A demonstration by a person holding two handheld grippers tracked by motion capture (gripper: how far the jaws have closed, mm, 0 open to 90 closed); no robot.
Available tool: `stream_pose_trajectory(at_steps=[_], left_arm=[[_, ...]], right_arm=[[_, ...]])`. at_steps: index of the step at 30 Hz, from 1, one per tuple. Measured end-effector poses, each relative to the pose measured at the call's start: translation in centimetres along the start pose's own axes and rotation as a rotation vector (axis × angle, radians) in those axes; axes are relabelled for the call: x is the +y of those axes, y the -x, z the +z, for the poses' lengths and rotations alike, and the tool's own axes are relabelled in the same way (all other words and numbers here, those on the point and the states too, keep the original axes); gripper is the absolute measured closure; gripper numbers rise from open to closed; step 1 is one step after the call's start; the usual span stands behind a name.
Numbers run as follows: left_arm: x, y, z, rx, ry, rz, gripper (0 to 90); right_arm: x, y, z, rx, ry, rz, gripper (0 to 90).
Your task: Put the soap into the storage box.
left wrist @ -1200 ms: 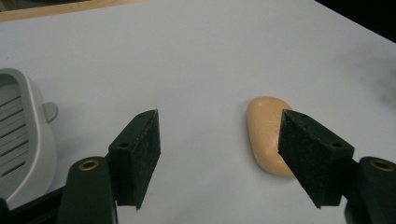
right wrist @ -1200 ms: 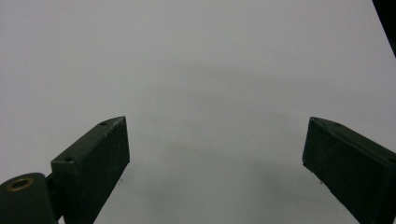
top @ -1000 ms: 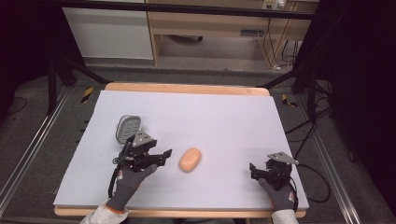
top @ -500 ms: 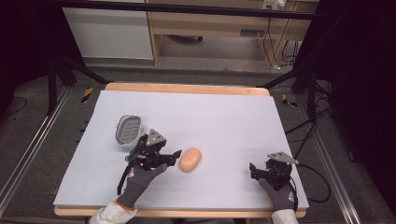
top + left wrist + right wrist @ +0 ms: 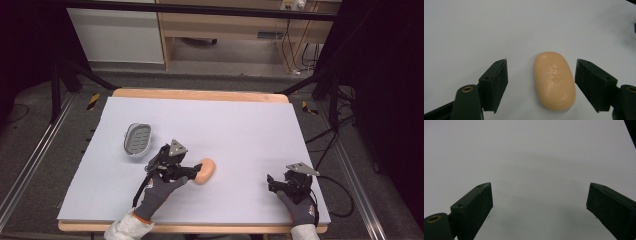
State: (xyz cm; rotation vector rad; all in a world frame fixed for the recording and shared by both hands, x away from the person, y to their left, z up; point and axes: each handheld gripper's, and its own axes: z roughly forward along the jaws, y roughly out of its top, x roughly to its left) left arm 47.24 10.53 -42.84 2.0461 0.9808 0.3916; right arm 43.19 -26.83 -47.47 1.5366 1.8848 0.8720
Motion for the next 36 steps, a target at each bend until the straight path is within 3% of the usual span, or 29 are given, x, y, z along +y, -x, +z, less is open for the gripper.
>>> stream_pose_trajectory(at_steps=[18,36], left_arm=[[0.1,1.4,2.8,-0.003,-0.092,0.057,24.0],[-0.3,2.1,5.5,0.000,-0.176,0.070,22.9]], right_arm=[[0.0,0.0,0.1,0.007,-0.009,0.002,7.1],[0.0,-0.1,0.2,0.010,-0.016,-0.003,7.1]])
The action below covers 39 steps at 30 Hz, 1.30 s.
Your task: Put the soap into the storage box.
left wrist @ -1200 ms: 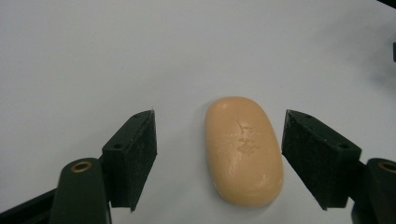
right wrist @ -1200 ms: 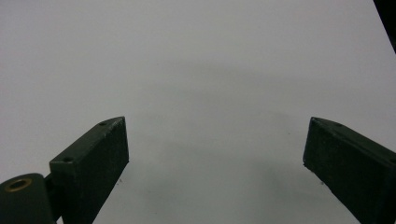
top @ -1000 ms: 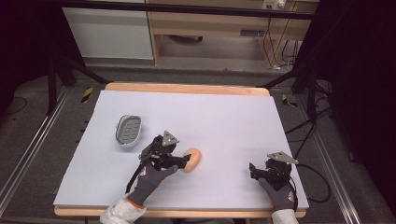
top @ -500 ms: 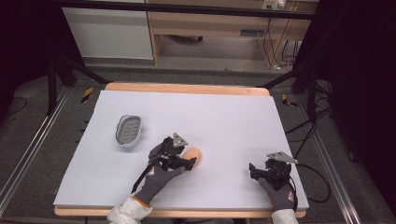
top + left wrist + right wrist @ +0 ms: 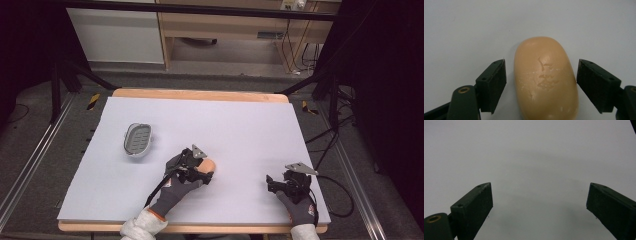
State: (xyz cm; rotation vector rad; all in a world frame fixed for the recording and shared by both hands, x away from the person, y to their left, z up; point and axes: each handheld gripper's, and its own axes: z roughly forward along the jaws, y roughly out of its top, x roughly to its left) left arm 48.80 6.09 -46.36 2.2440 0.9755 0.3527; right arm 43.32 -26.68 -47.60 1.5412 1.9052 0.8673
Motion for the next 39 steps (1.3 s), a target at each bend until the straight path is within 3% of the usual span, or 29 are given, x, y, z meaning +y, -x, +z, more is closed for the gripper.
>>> stream_pose_trajectory(at_steps=[10,31,35,39], left_arm=[[-0.1,0.0,0.9,-0.011,-0.039,-0.011,24.8],[-0.2,0.2,0.8,0.006,-0.049,-0.005,30.7],[-0.2,0.0,0.3,0.007,-0.033,-0.007,30.8],[0.0,-0.4,-1.2,0.009,-0.008,-0.003,30.9]], right_arm=[[0.0,0.0,0.1,0.000,-0.003,0.000,7.1],[0.0,0.0,0.1,-0.001,-0.006,-0.006,7.2],[0.0,0.0,0.1,0.000,-0.006,-0.001,7.3],[0.0,0.0,0.1,-0.001,-0.006,-0.001,7.2]])
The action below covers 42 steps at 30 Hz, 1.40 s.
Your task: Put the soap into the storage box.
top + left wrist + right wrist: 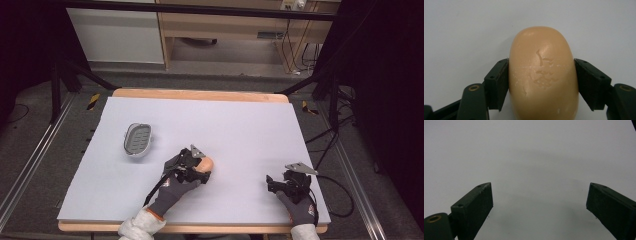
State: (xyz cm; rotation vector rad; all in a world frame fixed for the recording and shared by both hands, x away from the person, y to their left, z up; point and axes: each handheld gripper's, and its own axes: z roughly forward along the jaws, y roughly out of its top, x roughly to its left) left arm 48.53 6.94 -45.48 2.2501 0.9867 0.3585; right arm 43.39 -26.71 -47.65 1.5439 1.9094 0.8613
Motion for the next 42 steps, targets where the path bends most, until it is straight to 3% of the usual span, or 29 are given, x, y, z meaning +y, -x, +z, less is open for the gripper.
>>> stream_pose_trajectory(at_steps=[14,26,42], left_arm=[[-0.4,-1.5,-3.5,0.011,0.050,-0.012,31.0],[-1.8,-3.3,-5.9,0.025,0.104,-0.065,31.1],[-2.9,-7.3,-8.7,0.086,0.157,-0.164,31.1]], right_arm=[[0.0,0.0,0.0,-0.005,0.000,-0.001,7.4],[0.0,-0.1,0.0,-0.006,0.005,0.004,7.4],[0.0,-0.1,-0.2,-0.007,0.016,-0.012,7.2]])
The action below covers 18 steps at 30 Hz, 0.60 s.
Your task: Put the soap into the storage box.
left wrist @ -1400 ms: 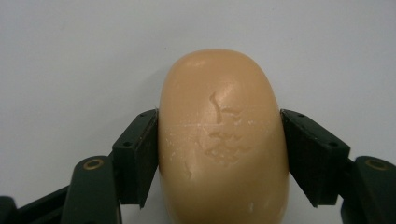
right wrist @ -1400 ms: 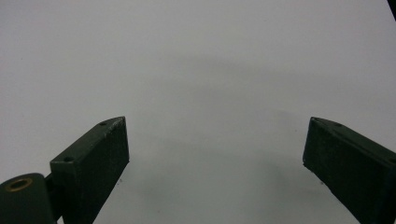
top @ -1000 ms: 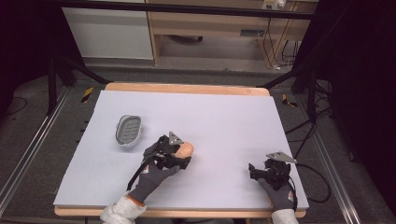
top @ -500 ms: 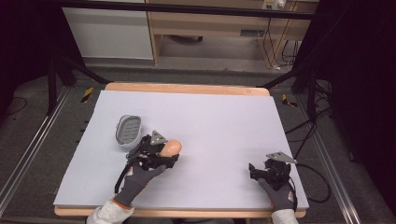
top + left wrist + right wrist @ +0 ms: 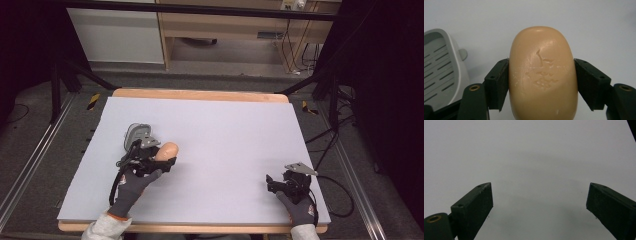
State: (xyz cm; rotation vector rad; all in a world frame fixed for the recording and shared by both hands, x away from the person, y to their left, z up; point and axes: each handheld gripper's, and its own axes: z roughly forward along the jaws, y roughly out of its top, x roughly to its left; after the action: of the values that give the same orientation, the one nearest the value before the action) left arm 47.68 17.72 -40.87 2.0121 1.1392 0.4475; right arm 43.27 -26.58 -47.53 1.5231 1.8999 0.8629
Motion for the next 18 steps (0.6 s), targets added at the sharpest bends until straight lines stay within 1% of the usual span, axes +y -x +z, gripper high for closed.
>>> stream_pose_trajectory(at_steps=[1,3,4,7,10,11,14,16,18], left_arm=[[0.1,-0.5,-0.4,0.004,0.011,-0.011,31.1],[0.2,-0.7,-0.6,0.006,0.015,-0.013,31.2],[0.3,-1.3,-1.1,0.014,0.027,-0.023,31.2],[0.4,-2.1,-1.7,0.027,0.042,-0.039,31.2],[0.5,-2.8,-2.1,0.040,0.050,-0.050,31.2],[0.5,-2.8,-2.1,0.040,0.050,-0.050,31.2],[0.7,-3.7,-2.4,0.057,0.063,-0.071,31.2],[0.7,-3.9,-2.5,0.060,0.065,-0.074,31.2],[0.8,-4.4,-2.6,0.066,0.072,-0.086,31.2]], right_arm=[[0.0,0.0,0.0,-0.001,0.000,0.001,7.2],[0.0,0.0,0.0,-0.001,0.001,0.002,7.2],[0.0,0.0,0.0,0.000,0.000,0.002,7.2],[0.0,0.0,0.1,0.000,0.000,0.002,7.2],[0.0,0.0,0.1,0.000,0.000,0.002,7.1],[0.0,-0.1,0.1,0.000,-0.001,0.002,7.1],[0.0,-0.1,0.1,0.001,-0.002,0.003,7.1],[0.0,-0.1,0.1,0.000,-0.002,0.002,7.1],[0.0,-0.1,0.1,0.001,-0.002,0.005,7.1]])
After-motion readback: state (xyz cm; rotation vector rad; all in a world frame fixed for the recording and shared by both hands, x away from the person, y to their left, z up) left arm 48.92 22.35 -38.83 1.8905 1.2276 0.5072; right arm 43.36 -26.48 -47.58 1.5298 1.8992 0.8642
